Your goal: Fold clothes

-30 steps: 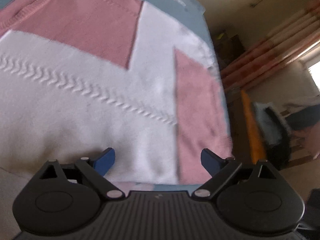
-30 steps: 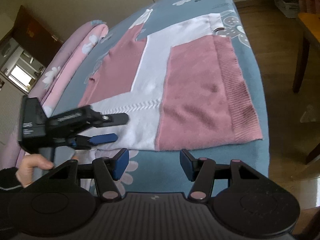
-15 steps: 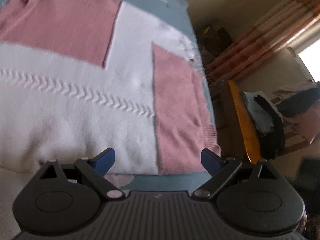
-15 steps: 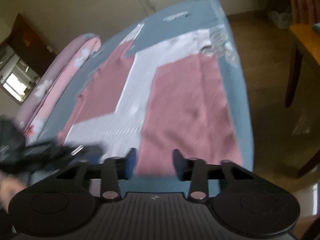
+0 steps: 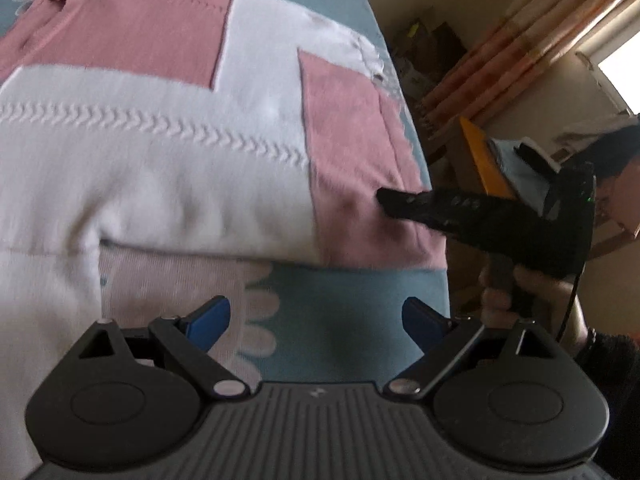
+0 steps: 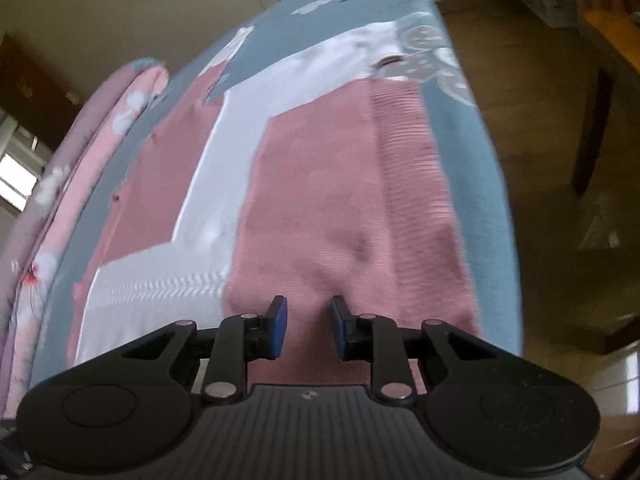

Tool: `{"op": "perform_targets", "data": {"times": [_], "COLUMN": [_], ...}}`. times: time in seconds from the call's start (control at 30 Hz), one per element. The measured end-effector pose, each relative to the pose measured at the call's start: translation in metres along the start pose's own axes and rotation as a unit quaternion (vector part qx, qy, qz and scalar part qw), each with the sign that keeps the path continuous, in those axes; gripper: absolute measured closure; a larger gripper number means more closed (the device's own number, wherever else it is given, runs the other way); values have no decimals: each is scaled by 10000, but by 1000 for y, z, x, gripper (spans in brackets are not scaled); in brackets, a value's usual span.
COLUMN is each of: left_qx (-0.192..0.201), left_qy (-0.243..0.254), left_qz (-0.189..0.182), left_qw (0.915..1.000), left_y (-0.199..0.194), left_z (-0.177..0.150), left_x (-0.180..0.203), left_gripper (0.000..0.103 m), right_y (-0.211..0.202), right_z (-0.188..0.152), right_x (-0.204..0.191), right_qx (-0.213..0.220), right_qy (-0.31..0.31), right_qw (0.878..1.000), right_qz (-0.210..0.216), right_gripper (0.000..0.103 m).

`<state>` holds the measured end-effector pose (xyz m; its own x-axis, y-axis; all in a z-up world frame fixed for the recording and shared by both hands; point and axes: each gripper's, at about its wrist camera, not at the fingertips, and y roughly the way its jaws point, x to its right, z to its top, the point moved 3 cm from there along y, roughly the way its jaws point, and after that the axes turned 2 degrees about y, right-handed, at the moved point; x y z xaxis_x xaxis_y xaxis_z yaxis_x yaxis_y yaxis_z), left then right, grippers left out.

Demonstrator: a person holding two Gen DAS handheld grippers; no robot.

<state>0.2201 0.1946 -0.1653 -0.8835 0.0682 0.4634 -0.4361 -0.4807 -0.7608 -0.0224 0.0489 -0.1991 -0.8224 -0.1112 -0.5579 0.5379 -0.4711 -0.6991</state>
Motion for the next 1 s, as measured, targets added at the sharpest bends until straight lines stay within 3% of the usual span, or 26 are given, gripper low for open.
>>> {"op": "perform_targets", "data": {"times": [0.13, 0.2, 0.37, 0.5, 0.67, 0.87, 1.0], "left_qx": [-23, 16, 351, 589, 767, 880, 752], "left_qy": [-46, -63, -54, -313, -781, -1098, -1222], "left_qz": [29, 42, 319, 518, 694, 455, 425], "left_qw": [10000, 10000, 9989, 9964, 9916, 9890, 9887], "left_y": [-5, -11, -39, -64, -85, -92, -89], "left_z": [-8, -11, -25, -45, -79, -116, -136], "left_x": [-7, -9, -22, -47, -79, -91, -98], "left_gripper": [11, 11, 11, 11, 11, 11, 11], "right_y": [-12, -18, -40, -63, -73, -83, -85], "right_z": [-1, -3, -9, -22, -34, -37, -43], "right_x": [13, 12, -12, -28, -44, -70, -82], "right_qx": [45, 46, 221, 399, 287, 336, 324], "right_qy": [204, 298, 235, 161, 144, -180, -401], "right_qw": [9997, 9995, 9995, 9990, 9992, 9988, 9983], "right_qz": [-123, -137, 1, 74, 237, 291, 258], "right_gripper": [75, 68, 60, 56, 55, 52, 51]}}
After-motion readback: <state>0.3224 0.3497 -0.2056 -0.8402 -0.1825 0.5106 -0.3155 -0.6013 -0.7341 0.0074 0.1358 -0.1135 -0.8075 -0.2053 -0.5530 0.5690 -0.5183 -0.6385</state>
